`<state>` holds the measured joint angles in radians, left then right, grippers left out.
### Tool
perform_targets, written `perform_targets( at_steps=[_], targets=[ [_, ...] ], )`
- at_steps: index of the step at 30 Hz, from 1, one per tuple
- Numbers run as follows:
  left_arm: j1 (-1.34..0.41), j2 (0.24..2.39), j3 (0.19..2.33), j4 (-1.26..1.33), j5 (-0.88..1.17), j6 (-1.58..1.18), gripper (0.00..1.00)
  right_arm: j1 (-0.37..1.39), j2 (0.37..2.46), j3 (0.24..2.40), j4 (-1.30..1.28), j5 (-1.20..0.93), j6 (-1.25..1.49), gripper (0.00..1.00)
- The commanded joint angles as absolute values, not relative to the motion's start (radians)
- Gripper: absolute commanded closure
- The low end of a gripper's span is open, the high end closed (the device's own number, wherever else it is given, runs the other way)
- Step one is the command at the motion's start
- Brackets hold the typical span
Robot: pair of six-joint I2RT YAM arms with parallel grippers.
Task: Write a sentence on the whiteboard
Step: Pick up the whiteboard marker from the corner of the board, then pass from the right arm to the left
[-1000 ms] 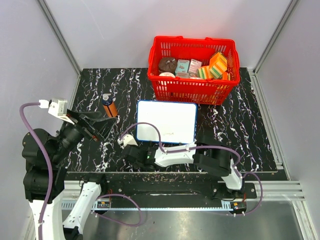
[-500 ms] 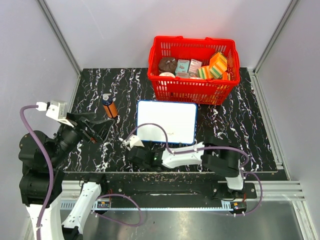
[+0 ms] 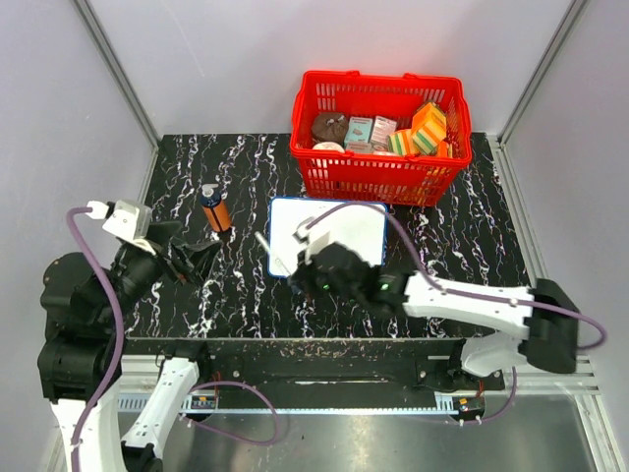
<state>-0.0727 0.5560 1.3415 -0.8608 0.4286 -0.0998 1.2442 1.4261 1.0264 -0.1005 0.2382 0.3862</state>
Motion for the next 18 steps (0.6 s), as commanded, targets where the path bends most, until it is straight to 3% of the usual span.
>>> perform_targets(
  at_steps=[1,5,9,18],
  targets=[
    [-0.072,0.627,1.318,-0.880,0.507,-0.055,0.01,1.074,1.260,0.934,-0.084,0.030,0.406,1.00],
    [-0.089,0.701,1.310,-0.890,0.534,-0.025,0.04,0.901,1.171,0.897,-0.112,-0.173,0.396,1.00],
    [-0.255,0.802,1.348,-0.930,0.416,0.027,0.05,0.737,1.134,0.887,-0.127,-0.401,0.393,1.00],
    [-0.690,1.066,1.456,-0.956,-0.119,0.113,0.05,0.434,1.277,0.962,-0.130,-0.869,0.443,1.00]
  ],
)
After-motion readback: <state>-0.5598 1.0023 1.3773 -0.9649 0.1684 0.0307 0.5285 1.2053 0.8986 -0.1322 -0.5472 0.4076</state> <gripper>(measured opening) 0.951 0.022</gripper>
